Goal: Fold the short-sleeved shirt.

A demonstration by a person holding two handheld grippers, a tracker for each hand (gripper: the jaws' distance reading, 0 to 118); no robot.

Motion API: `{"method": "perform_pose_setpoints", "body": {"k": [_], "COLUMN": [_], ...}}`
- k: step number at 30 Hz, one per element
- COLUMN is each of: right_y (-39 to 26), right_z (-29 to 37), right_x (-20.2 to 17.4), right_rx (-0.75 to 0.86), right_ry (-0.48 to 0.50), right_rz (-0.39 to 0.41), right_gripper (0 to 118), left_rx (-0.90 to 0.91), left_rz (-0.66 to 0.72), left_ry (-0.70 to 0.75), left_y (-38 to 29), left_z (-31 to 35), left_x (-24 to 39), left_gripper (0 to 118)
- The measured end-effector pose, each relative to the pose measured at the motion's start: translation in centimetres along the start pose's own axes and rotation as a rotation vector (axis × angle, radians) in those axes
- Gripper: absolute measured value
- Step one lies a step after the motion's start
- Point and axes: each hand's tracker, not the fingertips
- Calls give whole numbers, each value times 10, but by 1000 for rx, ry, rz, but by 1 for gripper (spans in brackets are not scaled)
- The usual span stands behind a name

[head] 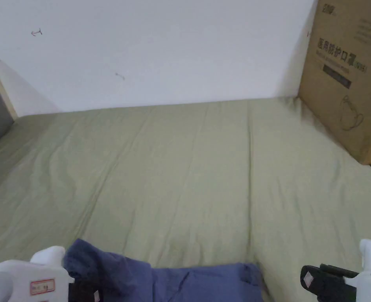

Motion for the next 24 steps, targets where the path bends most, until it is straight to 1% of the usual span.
{"method": "perform_pose_setpoints", "body": {"k": [1,3,8,9,11,12,13,15,16,19,22,23,24], "right_y": [0,0,1,1,2,2,2,1,0,0,1,1,2], "right_z": [1,3,11,12,14,14,14,14,14,15,15,16,17], "right_x": [1,4,15,17,23,25,27,30,31,31,32,32,32], "right_rx": [1,2,10,13,17,19,18,19,18,18,22,26,30], "right_ry": [1,1,-16,-21,-28,-31,-34,-36,-37,-34,-31,-30,-28], "right_rz": [-3,-6,-15,-20,-32,-38,-44,-52,-54,-54,-53,-52,-51], "right_gripper": [1,1,1,1,1,1,1,1,1,1,1,1,1], "left_rx": [-8,-48,-152,-178,-259,-288,-323,-367,-377,-332,-306,-273,-222], "left_rz": [-5,8,-100,-107,-85,-57,-27,22,24,-20,-54,-80,-114], "left_ry": [-20,-105,-153,-190,-301,-324,-347,-404,-454,-487,-489,-481,-475], "left_y": [1,3,1,-1,-6,-9,-12,-19,-20,-22,-15,-12,-10], "left_z": [-6,-23,-83,-94,-122,-135,-148,-165,-169,-165,-143,-131,-118], "left_x": [11,38,112,122,139,144,149,158,162,169,160,155,150], "left_gripper": [10,10,13,22,46,62,75,105,110,112,111,105,86]}}
